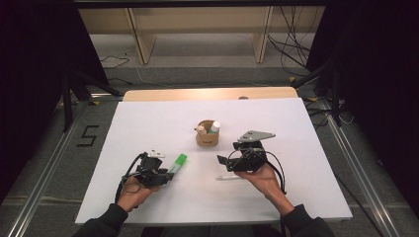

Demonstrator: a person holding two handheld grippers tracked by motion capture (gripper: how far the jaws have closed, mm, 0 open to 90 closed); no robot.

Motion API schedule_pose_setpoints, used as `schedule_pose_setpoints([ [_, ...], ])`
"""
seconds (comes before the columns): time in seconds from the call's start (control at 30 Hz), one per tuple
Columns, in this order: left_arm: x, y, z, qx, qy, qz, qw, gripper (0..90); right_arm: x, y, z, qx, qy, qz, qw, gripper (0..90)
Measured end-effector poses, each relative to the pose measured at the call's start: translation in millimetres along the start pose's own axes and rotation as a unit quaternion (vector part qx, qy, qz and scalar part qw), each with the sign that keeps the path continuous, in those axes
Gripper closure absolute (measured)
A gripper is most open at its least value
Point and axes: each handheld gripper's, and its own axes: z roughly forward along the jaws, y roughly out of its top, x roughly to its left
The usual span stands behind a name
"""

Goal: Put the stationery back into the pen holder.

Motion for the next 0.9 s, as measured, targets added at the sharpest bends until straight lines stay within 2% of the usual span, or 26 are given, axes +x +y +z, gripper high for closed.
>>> schedule_pose_setpoints([
  [0.13, -1.5, 2.0, -6.0, -0.031, -0.01, -0.003, 0.9995, 65.8, 2.8, -0.9, 0.8, -0.004, 0.011, 0.007, 0.9999, 23.2],
  [0.27, -7.5, 2.8, -9.2, -0.056, -0.013, 0.003, 0.9984, 65.8, 6.9, -2.8, 3.7, -0.002, 0.014, 0.011, 0.9998, 23.1],
  [0.43, -14.5, 3.4, -12.9, -0.081, -0.018, 0.008, 0.9965, 65.8, 10.5, -4.8, 6.9, -0.007, 0.033, 0.032, 0.9989, 22.9],
  [0.63, -24.4, 3.5, -16.4, -0.116, -0.022, 0.015, 0.9929, 65.8, 13.3, -6.5, 10.5, -0.011, 0.052, 0.051, 0.9973, 22.9],
  [0.77, -32.3, 3.4, -17.0, -0.134, -0.028, 0.02, 0.9904, 65.8, 16.8, -6.5, 12.6, -0.014, 0.057, 0.051, 0.9969, 23.1],
  [0.9, -40.3, 3.1, -16.5, -0.149, -0.031, 0.027, 0.988, 65.8, 19.7, -6.1, 14.6, -0.019, 0.068, 0.062, 0.9956, 23.9],
])
